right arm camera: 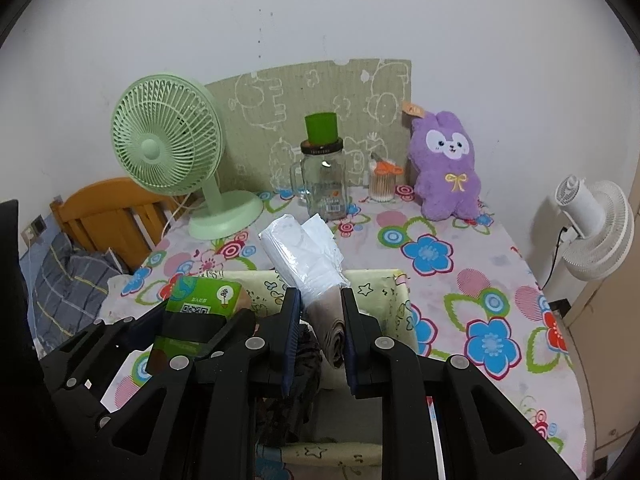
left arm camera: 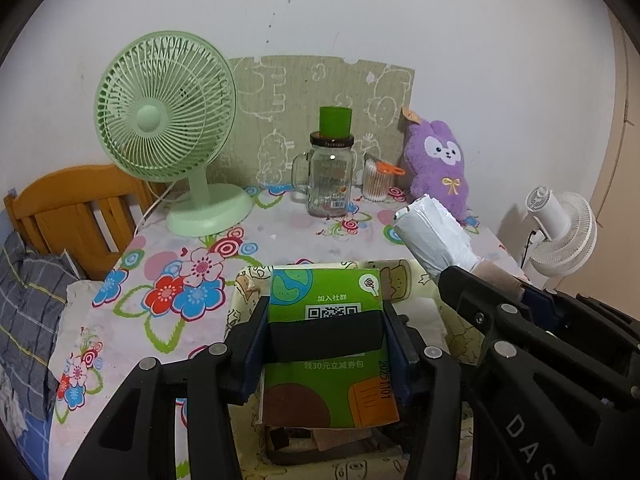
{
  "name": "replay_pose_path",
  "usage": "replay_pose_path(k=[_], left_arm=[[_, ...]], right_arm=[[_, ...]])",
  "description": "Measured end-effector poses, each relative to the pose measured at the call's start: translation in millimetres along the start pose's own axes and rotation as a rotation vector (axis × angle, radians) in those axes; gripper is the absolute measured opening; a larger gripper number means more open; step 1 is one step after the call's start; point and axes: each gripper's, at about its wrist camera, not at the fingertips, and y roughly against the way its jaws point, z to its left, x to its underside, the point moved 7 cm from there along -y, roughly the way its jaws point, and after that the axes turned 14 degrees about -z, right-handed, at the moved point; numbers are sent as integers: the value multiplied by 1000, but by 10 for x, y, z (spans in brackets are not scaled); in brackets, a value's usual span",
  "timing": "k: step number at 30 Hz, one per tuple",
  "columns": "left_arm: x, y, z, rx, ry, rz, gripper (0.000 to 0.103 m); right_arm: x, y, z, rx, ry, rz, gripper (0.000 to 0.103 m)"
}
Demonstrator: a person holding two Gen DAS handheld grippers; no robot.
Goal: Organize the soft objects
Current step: 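Lower the green box and white roll into the box and open both tools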
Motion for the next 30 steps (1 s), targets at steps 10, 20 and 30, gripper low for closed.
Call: replay_pose_path(k=[10,20,30], left_arm=[[110,-129,79,-36,-15,56,73],[183,-172,176,-66,-28,95,79],[215,-193,167,-68,-41,101,82]], right_arm=[[117,-172,48,-53,-15,42,22],[221,-298,156,-112,-31,86,22],[274,-370,105,-83,-8,110,34]])
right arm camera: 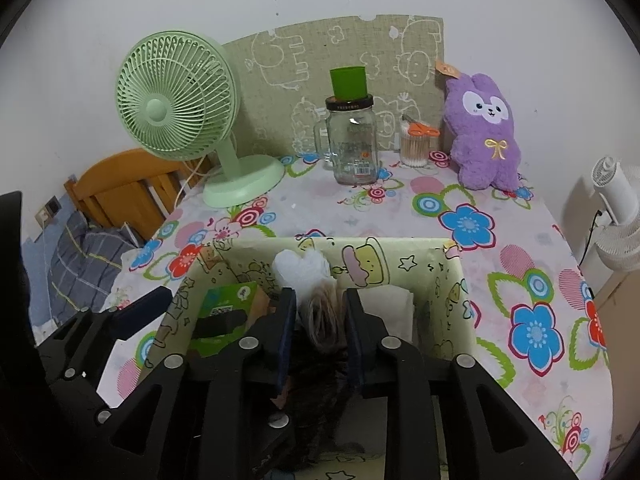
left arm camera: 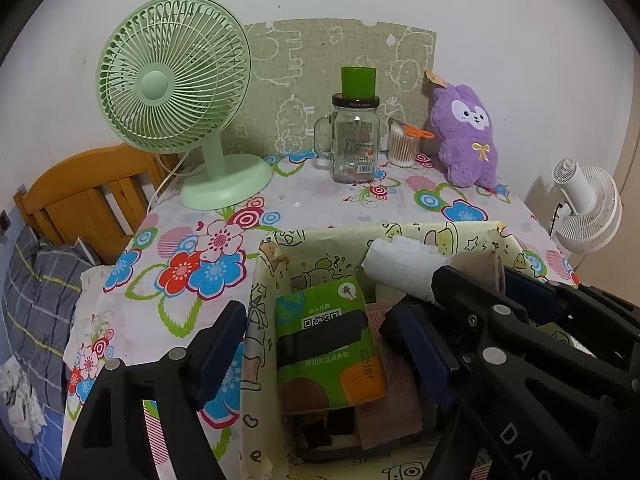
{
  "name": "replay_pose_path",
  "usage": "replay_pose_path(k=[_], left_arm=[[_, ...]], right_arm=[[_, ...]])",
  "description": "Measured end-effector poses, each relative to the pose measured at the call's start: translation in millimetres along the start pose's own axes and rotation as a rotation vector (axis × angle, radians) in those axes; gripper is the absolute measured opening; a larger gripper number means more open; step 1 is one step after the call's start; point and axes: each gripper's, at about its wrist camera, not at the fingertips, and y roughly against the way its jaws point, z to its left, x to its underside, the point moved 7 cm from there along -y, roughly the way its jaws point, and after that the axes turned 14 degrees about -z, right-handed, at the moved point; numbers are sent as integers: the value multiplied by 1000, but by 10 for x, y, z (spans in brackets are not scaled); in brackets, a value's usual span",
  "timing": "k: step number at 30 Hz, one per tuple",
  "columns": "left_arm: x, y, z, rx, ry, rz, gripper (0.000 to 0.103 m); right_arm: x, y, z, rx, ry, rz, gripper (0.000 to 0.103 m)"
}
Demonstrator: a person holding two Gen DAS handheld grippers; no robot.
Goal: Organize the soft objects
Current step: 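Lower the green box and white roll into the box and open both tools, then withdraw both open tools up and away from the fabric box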
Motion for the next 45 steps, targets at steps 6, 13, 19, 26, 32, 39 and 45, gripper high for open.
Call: replay_pose_path(k=[6,13,19,26,32,39,45], left_arm=[[-11,11,-15,14,12,3,86],[-30,79,-53,29,12,-6,92],[-47,186,-68,32,16,-20,94],[-90,387,-82,38,22,-54,98],[-142,609,-81,38,25,-93,102],[-191,893,-76,41,27,-139,103],[-227,1146,-42,38,30,-177,103]], right_arm=[[-11,40,-145,52,-12,-13,60],[-17,146,-246,70,-26,-22,71],[-23,266,-269,77,-26,-37,74],[-82,471,-250,85,-16,-76,81],[-132,703,-243,97,-12,-117,86],[-202,1013,-228,113,2,-173,91],[-239,1295,-193,124,11,-222,94]])
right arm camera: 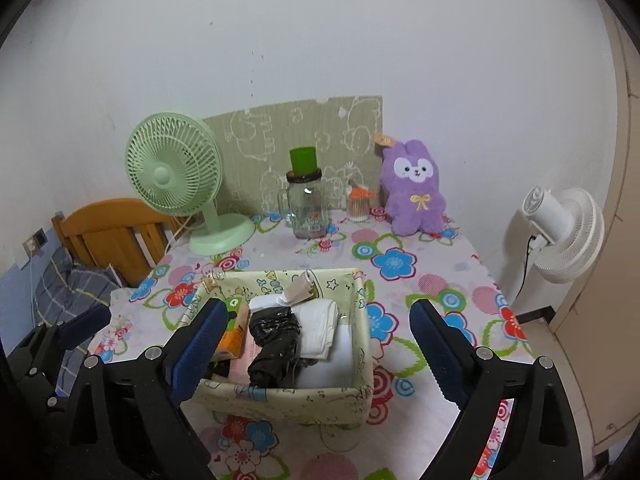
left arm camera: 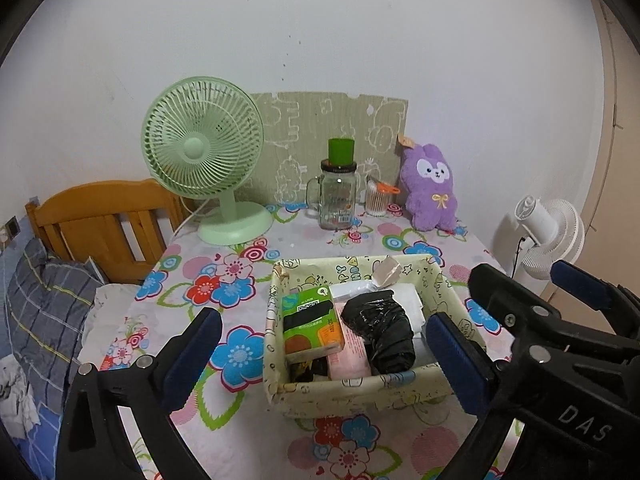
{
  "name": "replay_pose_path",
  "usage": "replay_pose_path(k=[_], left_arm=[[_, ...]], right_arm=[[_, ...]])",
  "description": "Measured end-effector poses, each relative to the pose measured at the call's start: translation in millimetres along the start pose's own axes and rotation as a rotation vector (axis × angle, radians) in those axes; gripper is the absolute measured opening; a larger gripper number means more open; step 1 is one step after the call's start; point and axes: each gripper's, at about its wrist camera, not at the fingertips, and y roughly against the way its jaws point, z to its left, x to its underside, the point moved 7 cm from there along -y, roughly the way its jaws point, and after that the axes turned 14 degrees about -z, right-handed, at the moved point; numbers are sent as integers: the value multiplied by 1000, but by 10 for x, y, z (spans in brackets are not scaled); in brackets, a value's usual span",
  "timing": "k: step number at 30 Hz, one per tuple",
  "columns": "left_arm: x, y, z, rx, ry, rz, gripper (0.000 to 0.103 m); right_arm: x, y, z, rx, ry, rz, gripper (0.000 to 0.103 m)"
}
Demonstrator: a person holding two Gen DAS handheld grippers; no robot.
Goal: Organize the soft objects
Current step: 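Withdraw both open tools up and away from the fabric box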
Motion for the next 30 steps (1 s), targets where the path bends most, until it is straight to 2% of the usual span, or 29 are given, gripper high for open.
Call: replay_pose_path(k=[9,30], left_arm=[[-99,358,111,-29,-3,-57,103],[-158,1140,286,-33,5,-159,103]], right_arm=[[-99,395,-36,24,4,-51,96],[-175,1238,-130,101,-4,-145,98]])
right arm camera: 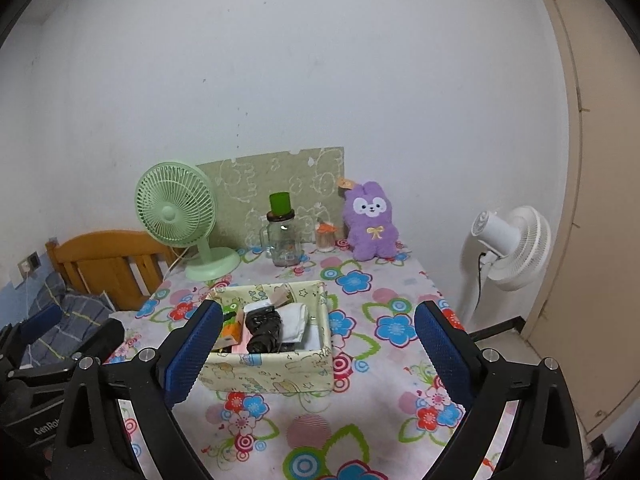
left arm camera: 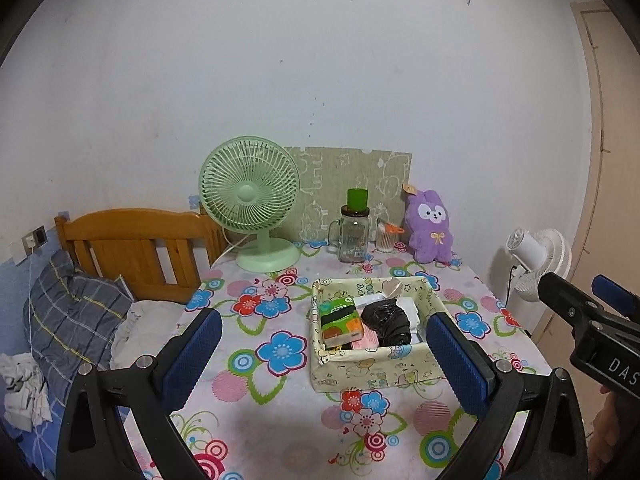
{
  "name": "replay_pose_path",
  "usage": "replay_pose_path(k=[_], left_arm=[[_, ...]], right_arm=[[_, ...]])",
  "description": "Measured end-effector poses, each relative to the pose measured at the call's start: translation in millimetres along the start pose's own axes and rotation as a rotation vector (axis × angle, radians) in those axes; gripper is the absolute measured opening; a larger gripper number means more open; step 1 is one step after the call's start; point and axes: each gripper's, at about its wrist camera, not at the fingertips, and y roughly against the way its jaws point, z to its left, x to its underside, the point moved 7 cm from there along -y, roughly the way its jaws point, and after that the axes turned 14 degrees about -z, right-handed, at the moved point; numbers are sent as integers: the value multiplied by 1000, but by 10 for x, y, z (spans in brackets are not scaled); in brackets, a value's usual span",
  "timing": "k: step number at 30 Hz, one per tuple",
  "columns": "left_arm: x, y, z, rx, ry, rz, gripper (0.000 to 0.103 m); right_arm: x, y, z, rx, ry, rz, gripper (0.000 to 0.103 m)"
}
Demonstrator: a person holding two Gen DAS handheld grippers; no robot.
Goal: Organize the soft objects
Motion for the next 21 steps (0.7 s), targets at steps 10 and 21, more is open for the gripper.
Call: replay_pose_path(k=[10,21], left_arm=[[-8,265,-48,24,-5,-25,103],[2,356,-49,24,-3,-30,103]], right_arm=[[17,271,-103,36,-22,-21,98],[12,398,-102,38,-18,-36,98]])
